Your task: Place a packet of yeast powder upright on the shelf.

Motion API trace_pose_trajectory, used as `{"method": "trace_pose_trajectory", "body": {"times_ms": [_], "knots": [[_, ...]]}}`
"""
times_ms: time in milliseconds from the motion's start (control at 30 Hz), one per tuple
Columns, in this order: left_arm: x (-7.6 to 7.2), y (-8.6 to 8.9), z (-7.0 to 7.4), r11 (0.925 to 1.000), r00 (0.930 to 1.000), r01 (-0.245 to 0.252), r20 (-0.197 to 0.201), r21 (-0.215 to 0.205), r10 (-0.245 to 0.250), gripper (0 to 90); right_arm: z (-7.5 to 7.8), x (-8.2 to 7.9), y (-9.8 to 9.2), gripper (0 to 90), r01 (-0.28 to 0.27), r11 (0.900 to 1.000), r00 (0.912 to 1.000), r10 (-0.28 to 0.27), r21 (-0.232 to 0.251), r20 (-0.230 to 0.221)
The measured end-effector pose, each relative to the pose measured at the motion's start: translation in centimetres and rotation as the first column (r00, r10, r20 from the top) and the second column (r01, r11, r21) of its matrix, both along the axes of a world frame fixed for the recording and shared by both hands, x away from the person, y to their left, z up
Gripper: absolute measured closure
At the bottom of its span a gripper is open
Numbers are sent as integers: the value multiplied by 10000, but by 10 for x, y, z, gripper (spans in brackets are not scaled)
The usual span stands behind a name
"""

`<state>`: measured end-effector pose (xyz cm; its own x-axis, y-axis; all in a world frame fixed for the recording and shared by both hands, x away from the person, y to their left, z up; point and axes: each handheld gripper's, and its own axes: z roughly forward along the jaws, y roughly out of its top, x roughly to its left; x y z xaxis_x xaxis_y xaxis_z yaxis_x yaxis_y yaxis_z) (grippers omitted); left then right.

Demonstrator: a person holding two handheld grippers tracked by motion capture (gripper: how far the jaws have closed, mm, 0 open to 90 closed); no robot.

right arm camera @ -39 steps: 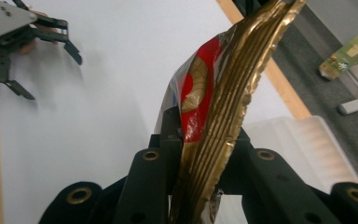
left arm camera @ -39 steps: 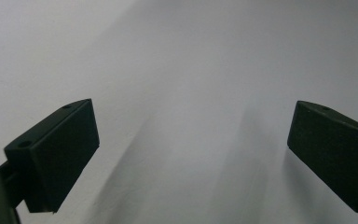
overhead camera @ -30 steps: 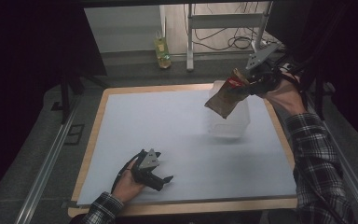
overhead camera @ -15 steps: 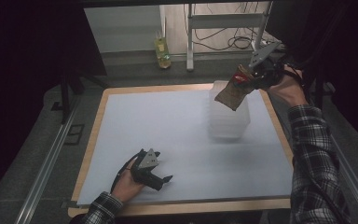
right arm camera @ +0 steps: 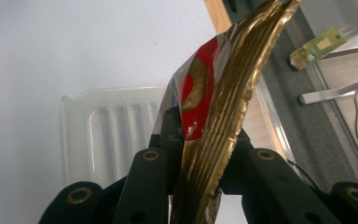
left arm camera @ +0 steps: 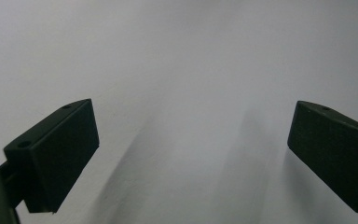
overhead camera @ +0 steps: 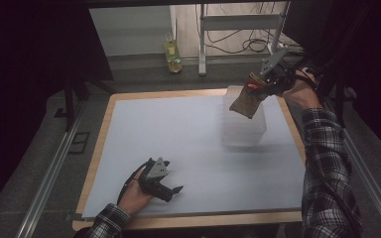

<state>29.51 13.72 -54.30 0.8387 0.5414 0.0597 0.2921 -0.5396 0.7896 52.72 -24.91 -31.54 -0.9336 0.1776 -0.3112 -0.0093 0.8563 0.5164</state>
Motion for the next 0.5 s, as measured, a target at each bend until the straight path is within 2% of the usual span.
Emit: {"method": "trace_pose_trajectory", "body": {"times_ms": [267, 367, 500], "knots": [[0, 1, 0, 10000, 10000, 0, -23, 34, 0, 20, -4, 3, 2, 761, -818, 9966, 9965, 819, 72, -154], [0, 0, 0, 10000, 10000, 6, -39, 32, -5, 20, -5, 4, 3, 762, -813, 9966, 9966, 812, -92, -171], [0, 0, 0, 10000, 10000, 20, -25, 64, -20, 20, -8, 6, 5, 762, -852, 9963, 9962, 851, -59, -200]]}}
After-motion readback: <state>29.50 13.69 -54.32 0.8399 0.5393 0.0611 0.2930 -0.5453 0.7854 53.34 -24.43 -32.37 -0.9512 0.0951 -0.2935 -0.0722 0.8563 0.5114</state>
